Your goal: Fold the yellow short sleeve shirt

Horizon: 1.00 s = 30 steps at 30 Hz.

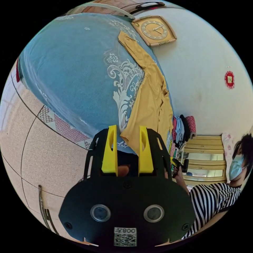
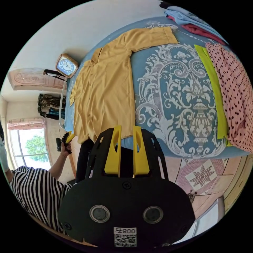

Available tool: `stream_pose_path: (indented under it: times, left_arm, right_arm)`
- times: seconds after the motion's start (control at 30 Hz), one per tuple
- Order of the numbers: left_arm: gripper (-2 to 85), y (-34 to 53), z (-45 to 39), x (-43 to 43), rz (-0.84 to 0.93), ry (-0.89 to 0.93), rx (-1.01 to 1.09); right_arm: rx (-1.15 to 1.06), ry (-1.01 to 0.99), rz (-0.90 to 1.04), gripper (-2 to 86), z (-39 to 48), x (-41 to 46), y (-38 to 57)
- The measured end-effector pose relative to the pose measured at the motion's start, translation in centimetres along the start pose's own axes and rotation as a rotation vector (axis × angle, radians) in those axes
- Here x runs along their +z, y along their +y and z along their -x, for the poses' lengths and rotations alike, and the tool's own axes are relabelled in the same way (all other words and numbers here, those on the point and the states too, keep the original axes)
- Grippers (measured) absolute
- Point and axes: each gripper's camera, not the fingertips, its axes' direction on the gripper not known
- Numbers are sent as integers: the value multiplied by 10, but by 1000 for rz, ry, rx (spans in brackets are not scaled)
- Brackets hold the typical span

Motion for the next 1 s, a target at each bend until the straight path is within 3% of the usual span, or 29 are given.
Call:
stream_pose_path:
  times: [0.13, 0.23, 0.43, 0.8, 0.9, 1.0]
  left_arm:
    - [63, -5, 8, 16, 51, 77, -13]
    - [37, -8, 4, 35, 112, -22, 24]
    - [11, -10, 6, 69, 128, 6, -8]
    - [31, 13, 15, 80, -29, -108, -22]
    - [58, 32, -12, 95, -46, -140, 111]
    - [76, 54, -70, 138, 75, -188, 398]
  right_arm:
    - [8, 17, 36, 78, 4, 10, 19]
    - [41, -72, 17, 76, 5, 14, 26]
    - [119, -156, -10, 15, 0, 13, 44]
    - [179, -148, -47, 7, -19, -10, 112]
    - [96, -108, -77, 19, 3, -18, 126]
    - [-146, -59, -35, 44, 66, -9, 125]
